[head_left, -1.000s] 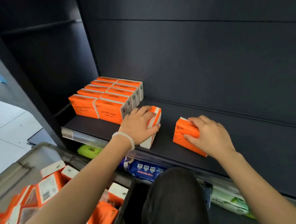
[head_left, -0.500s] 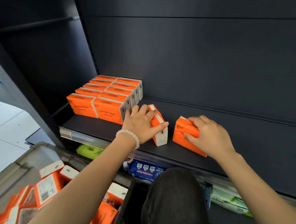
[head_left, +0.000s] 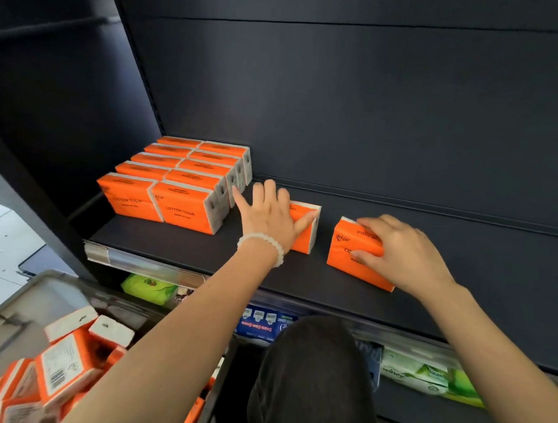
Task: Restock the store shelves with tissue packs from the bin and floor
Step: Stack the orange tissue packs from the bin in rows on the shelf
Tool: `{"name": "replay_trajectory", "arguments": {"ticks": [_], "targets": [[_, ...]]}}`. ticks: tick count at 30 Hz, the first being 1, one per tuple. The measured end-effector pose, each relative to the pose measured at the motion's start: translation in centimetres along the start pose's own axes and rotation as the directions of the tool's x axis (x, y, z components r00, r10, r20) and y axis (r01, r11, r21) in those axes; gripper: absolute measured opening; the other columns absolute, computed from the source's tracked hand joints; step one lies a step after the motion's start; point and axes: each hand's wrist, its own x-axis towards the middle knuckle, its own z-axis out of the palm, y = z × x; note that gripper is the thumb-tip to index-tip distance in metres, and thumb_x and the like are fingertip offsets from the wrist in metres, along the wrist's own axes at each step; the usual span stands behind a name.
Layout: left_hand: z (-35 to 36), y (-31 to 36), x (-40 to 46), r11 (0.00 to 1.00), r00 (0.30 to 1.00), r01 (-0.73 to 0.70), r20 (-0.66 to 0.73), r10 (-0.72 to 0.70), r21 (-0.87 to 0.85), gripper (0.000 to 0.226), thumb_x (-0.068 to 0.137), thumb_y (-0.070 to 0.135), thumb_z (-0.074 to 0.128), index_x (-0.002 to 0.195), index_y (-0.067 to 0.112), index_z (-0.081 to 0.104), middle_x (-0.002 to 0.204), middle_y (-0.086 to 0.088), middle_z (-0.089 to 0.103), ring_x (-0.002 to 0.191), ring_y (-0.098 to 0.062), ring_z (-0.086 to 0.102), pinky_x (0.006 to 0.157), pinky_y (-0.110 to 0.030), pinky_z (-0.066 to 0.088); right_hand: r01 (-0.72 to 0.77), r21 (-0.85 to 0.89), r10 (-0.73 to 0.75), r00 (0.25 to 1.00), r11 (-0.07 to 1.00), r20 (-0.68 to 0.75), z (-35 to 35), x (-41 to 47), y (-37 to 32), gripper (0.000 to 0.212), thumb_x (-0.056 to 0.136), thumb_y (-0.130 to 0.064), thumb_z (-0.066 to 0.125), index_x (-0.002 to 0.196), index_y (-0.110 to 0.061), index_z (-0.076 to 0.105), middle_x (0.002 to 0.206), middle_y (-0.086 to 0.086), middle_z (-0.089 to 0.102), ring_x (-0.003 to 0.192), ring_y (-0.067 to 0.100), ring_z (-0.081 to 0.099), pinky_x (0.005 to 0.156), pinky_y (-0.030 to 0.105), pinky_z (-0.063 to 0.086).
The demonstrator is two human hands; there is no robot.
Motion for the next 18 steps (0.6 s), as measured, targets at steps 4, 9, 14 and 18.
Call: {"name": "replay_trajectory", "arguments": {"ticks": [4, 9, 14, 18], "targets": [[0.8, -0.4, 1.0, 0.985, 0.997, -0.076, -0.006, 0.076, -0.154, 0.066, 0.089, 0.069, 0.024, 0.118, 0.015, 0.047, 0.127, -0.004, 0.051, 0.128, -0.023, 0.039, 0.109, -0.060, 0.013, 0.007, 0.056, -0.008, 1.000, 0.998, 0.008, -0.4, 0.0, 0.7, 0.057, 0.085, -0.045, 0.061, 0.136, -0.024, 0.045, 0.124, -0.004, 0.053, 0.113, 0.019, 0.052, 0.093, 0.034, 0.040], [0.8, -1.0, 0.8, 0.985, 0.986, -0.166, 0.023, 0.167, -0.039, 0.063, 0.091, 0.066, 0.019, 0.125, 0.019, 0.043, 0.124, -0.006, 0.048, 0.118, -0.027, 0.040, 0.091, -0.046, 0.036, 0.002, 0.094, -0.002, 1.000, 0.996, 0.001, -0.2, 0.2, 0.7, 0.052, 0.085, -0.041, 0.062, 0.132, -0.023, 0.049, 0.119, -0.003, 0.054, 0.111, 0.019, 0.053, 0.093, 0.034, 0.042], [0.5, -2.4, 1.1, 0.963, 0.959, -0.267, 0.086, 0.269, -0.035, 0.060, 0.091, 0.064, 0.021, 0.137, 0.028, 0.036, 0.132, -0.004, 0.044, 0.121, -0.028, 0.036, 0.091, -0.047, 0.037, 0.003, 0.108, -0.004, 1.000, 0.994, 0.008, -0.3, -0.1, 0.4, 0.053, 0.085, -0.041, 0.063, 0.133, -0.024, 0.048, 0.120, -0.004, 0.053, 0.111, 0.018, 0.052, 0.093, 0.033, 0.042], [-0.5, -3.3, 0.8, 0.928, 0.919, -0.372, 0.128, 0.372, -0.031, 0.059, 0.092, 0.063, 0.025, 0.142, 0.033, 0.027, 0.136, -0.001, 0.040, 0.123, -0.027, 0.035, 0.094, -0.047, 0.037, -0.003, 0.115, -0.001, 1.000, 0.993, 0.029, -0.7, -0.3, 0.2, 0.052, 0.084, -0.041, 0.064, 0.132, -0.025, 0.049, 0.120, -0.006, 0.053, 0.110, 0.016, 0.052, 0.092, 0.033, 0.042]]}}
